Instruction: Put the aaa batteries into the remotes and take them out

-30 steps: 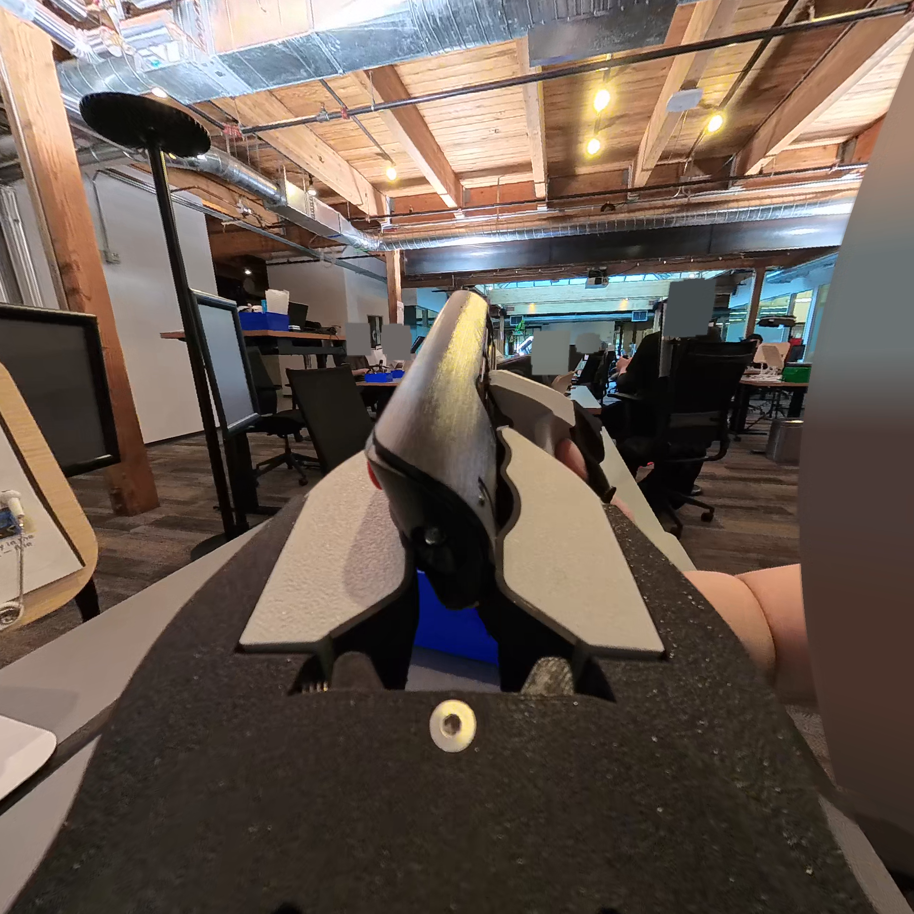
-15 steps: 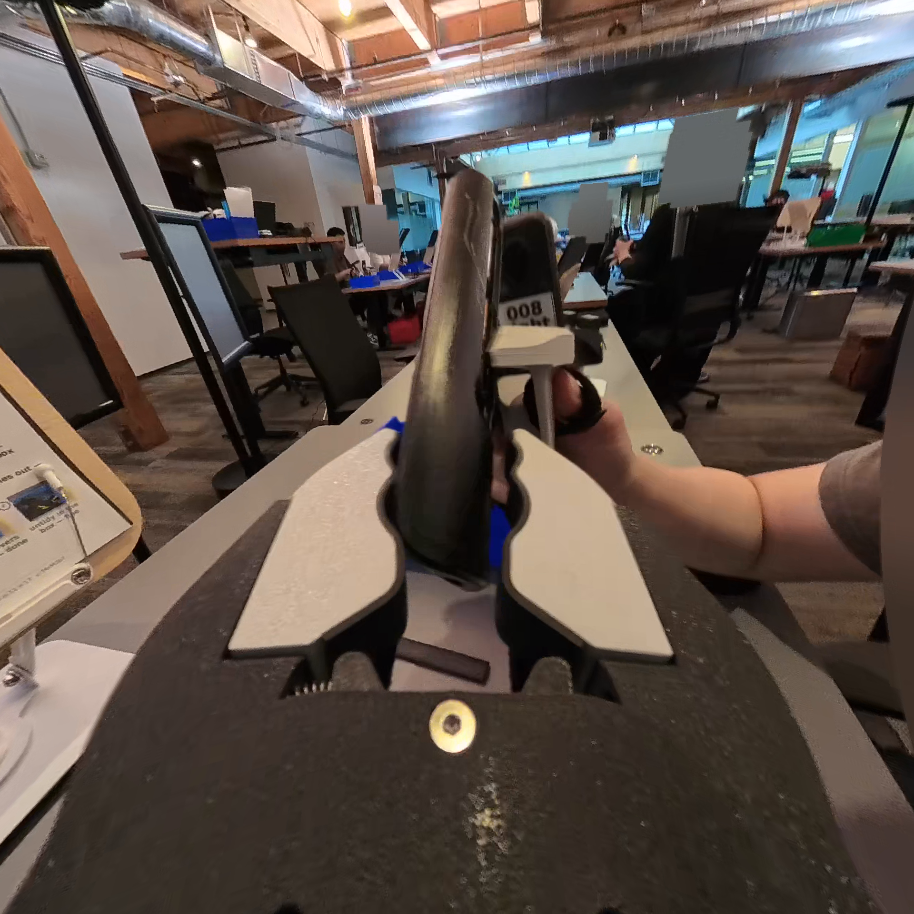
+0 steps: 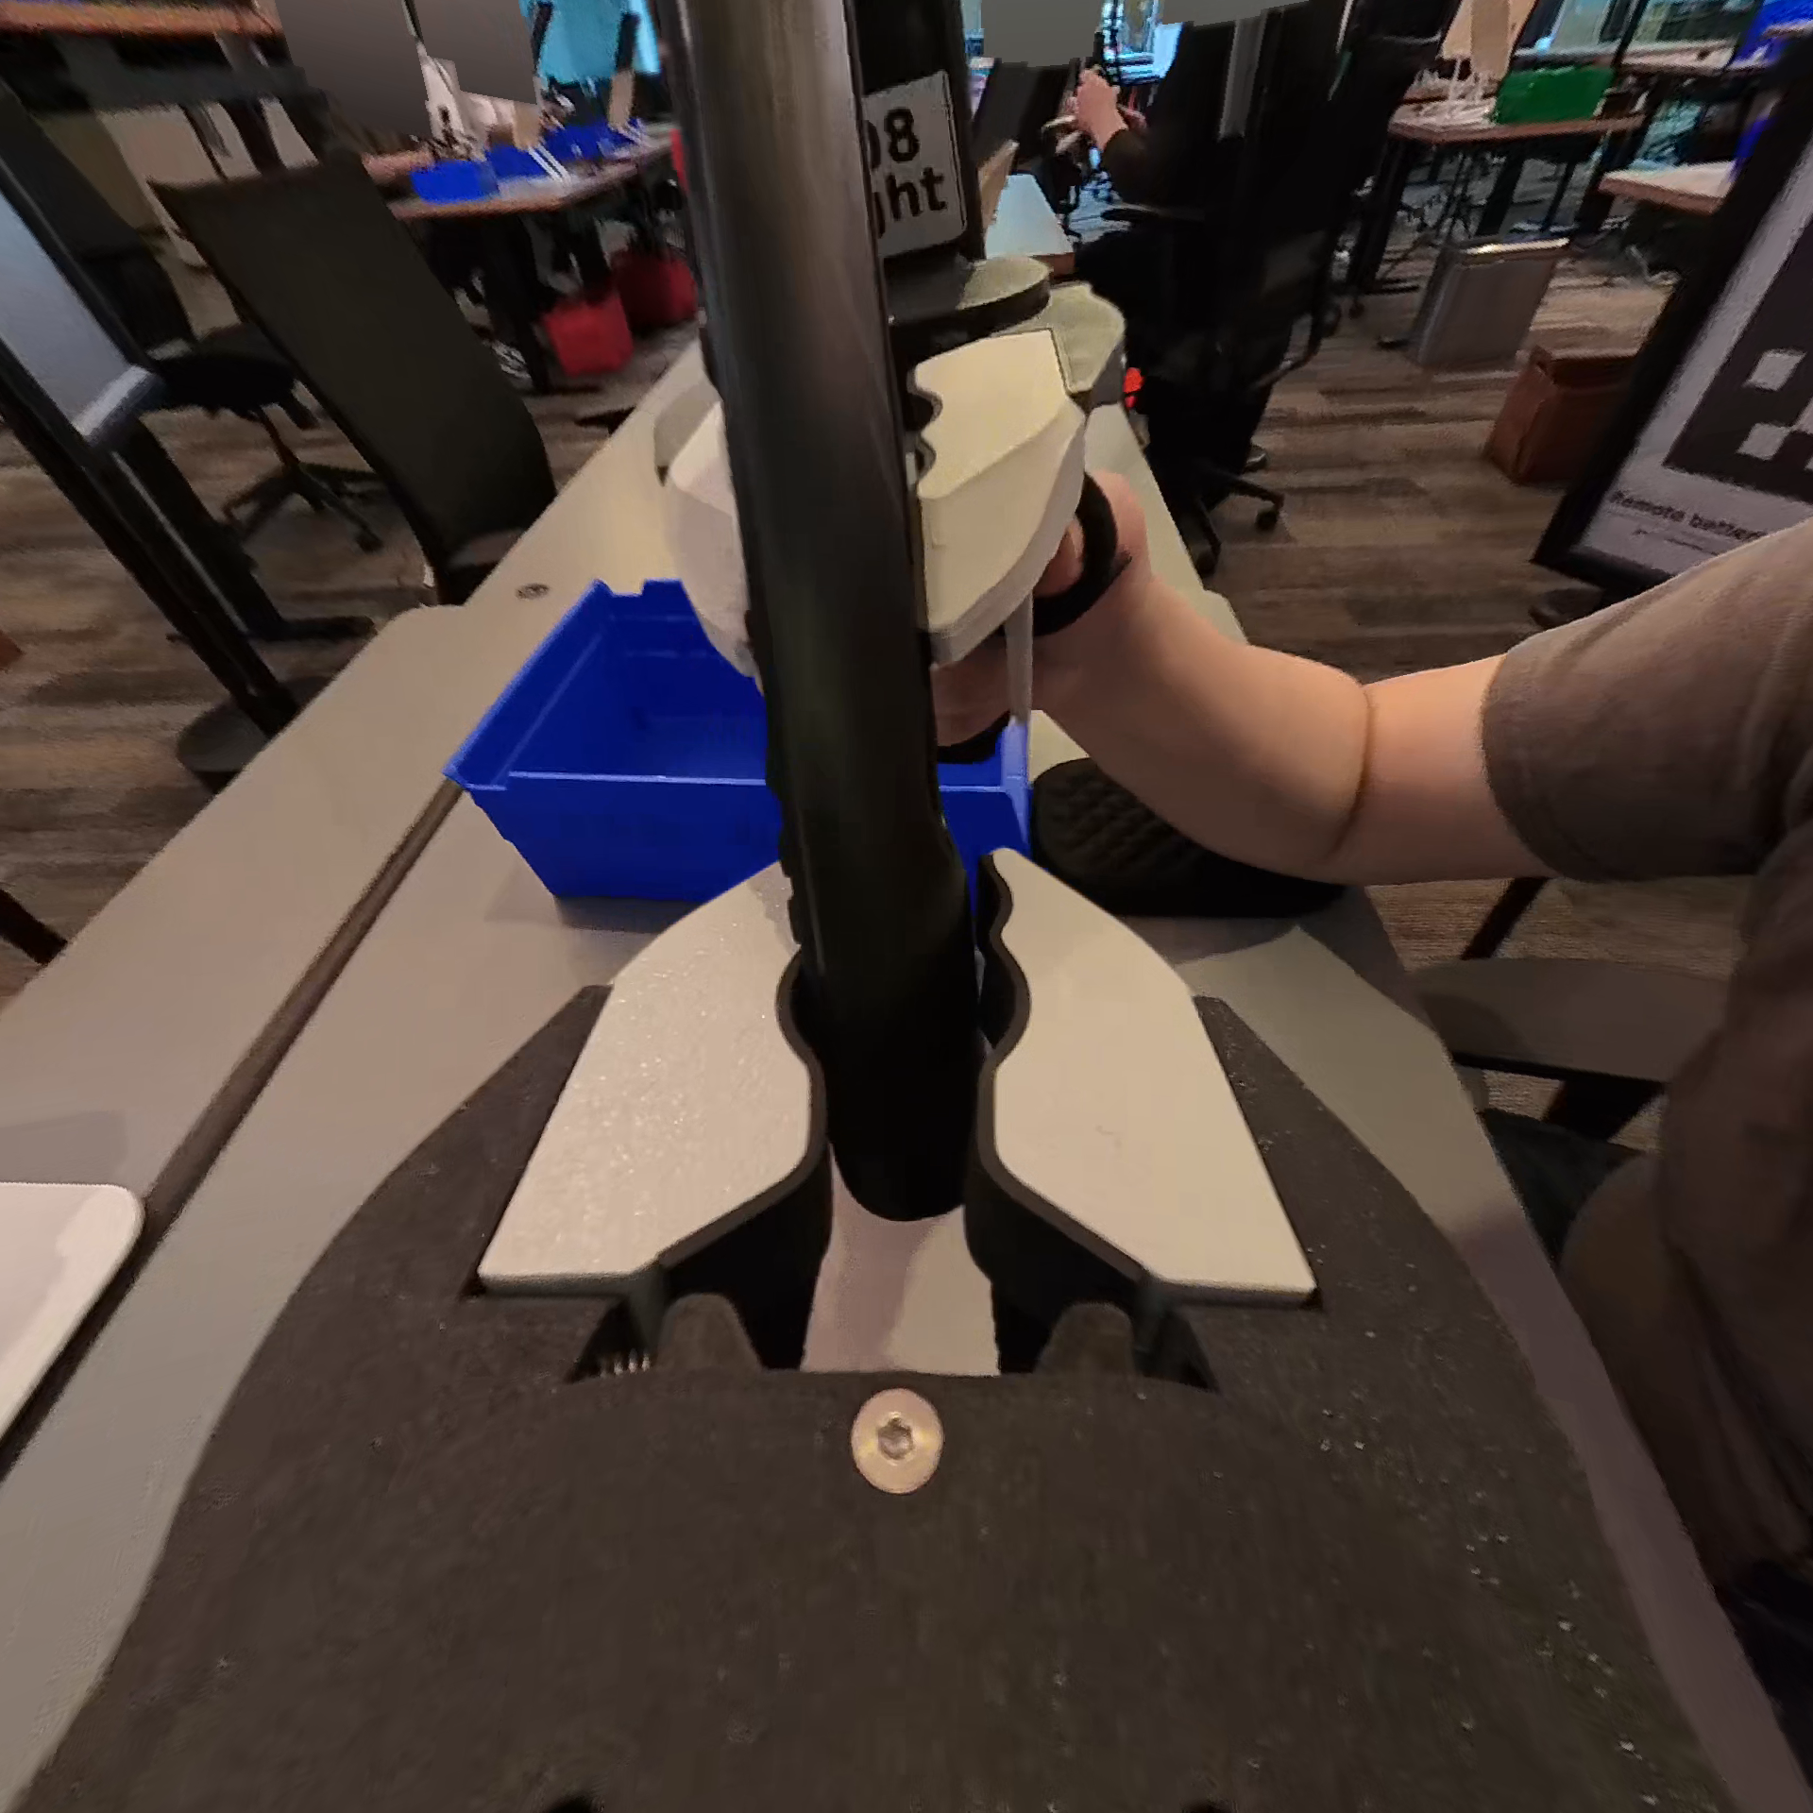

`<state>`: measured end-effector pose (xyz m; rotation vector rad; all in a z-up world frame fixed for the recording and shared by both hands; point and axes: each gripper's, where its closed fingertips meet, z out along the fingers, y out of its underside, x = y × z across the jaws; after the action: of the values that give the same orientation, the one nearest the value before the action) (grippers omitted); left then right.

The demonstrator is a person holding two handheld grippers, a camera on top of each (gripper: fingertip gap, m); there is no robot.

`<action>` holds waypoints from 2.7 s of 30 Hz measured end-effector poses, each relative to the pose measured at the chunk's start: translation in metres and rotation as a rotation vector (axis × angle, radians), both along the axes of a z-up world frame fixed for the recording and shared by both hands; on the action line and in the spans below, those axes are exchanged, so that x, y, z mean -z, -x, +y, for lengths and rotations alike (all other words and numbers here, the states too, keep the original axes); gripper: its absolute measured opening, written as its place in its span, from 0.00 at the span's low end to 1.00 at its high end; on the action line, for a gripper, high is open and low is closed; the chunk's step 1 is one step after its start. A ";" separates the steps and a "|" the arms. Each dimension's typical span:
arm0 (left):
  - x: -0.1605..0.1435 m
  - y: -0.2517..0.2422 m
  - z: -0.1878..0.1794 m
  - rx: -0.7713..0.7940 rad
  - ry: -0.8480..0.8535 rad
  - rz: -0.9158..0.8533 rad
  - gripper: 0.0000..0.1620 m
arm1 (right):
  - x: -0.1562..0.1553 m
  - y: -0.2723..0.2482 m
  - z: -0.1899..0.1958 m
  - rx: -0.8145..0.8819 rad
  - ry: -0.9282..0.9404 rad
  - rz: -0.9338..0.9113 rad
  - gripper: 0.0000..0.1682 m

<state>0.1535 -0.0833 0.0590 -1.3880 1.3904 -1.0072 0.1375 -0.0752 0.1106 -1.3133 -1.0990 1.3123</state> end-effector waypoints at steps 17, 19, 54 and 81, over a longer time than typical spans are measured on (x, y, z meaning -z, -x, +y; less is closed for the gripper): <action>-0.008 -0.014 0.013 -0.056 0.246 -0.220 0.16 | -0.003 0.001 0.023 0.163 -0.009 0.096 0.16; -0.008 -0.014 0.013 -0.062 0.241 -0.219 0.16 | -0.003 0.001 0.022 0.146 0.020 0.103 0.15; -0.008 -0.017 0.009 -0.055 0.401 -0.255 0.16 | 0.004 -0.003 0.026 0.143 0.022 0.014 0.18; -0.009 -0.018 0.012 -0.121 0.336 -0.266 0.16 | 0.000 -0.009 0.030 0.239 -0.054 -0.040 0.19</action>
<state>0.1711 -0.0715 0.0682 -1.4939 0.9606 -1.3339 0.1469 -0.0455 0.1110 -1.3885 -0.9644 1.0779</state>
